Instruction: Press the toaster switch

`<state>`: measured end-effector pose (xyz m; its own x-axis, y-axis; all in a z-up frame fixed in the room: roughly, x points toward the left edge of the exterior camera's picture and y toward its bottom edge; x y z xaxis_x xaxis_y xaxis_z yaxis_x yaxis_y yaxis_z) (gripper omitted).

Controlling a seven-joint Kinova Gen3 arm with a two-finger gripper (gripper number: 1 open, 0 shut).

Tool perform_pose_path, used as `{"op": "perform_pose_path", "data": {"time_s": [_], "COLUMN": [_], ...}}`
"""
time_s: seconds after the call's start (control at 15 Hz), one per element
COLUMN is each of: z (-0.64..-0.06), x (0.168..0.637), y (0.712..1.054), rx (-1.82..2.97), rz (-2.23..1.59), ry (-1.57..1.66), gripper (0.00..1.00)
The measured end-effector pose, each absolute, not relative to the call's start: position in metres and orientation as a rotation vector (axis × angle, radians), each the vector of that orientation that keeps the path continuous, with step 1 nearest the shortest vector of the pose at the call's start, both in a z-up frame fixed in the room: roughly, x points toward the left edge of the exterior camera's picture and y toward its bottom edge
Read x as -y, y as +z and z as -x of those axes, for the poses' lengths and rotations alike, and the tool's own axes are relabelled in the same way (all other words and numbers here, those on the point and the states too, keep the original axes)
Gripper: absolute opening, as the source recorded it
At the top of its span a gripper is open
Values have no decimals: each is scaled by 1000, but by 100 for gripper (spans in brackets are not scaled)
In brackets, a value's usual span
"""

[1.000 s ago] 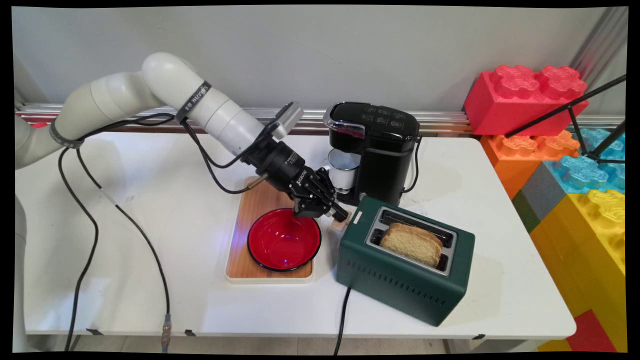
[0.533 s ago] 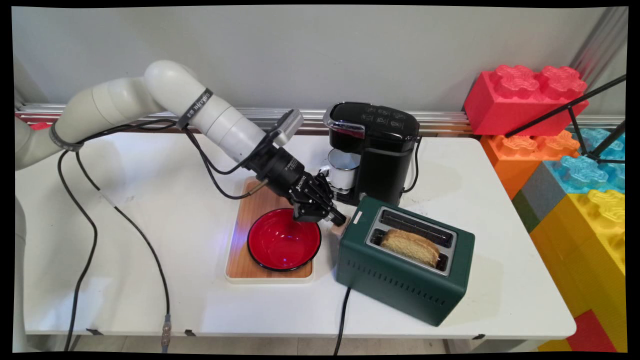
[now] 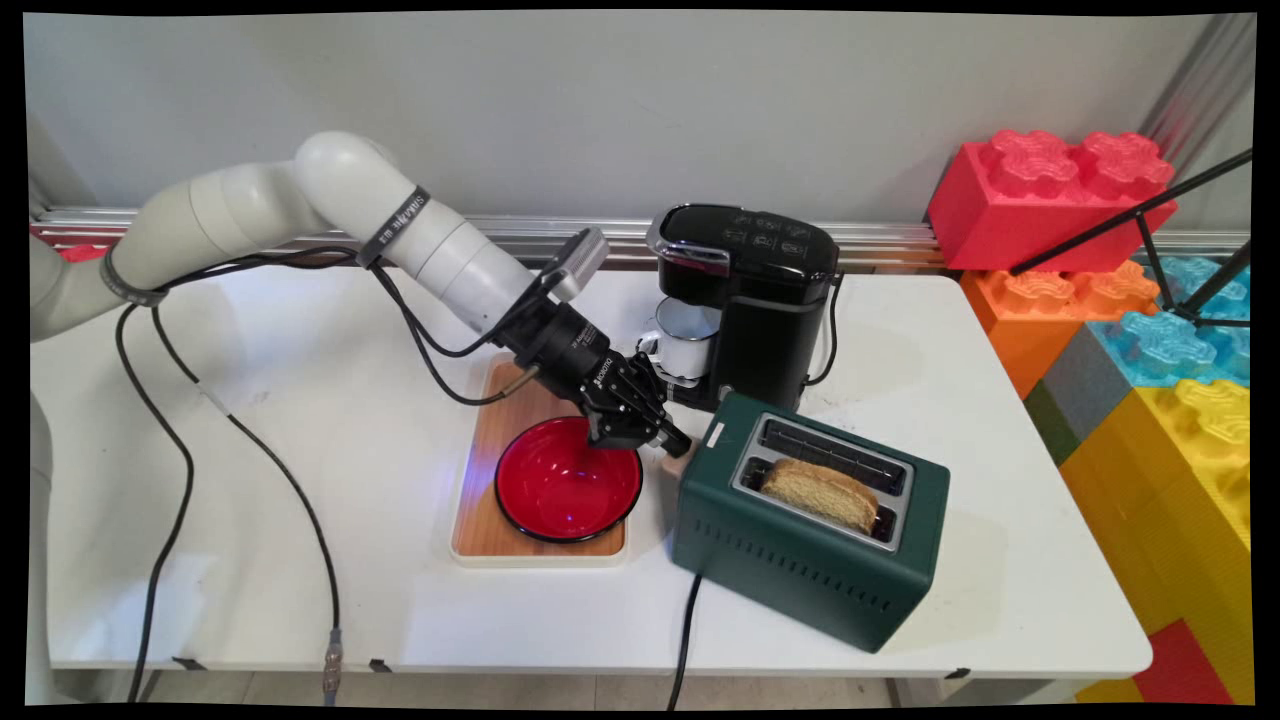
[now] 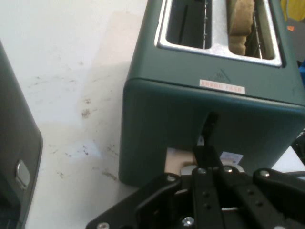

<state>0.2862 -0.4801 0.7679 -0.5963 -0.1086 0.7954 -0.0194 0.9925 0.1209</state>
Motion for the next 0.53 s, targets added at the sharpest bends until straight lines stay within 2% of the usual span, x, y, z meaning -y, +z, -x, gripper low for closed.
{"op": "perform_pose_path", "data": {"time_s": [0.53], "z": [-285], "x": [481], "y": [763], "rx": [2214], "rz": [-100], "ry": [-125], "gripper": [0]}}
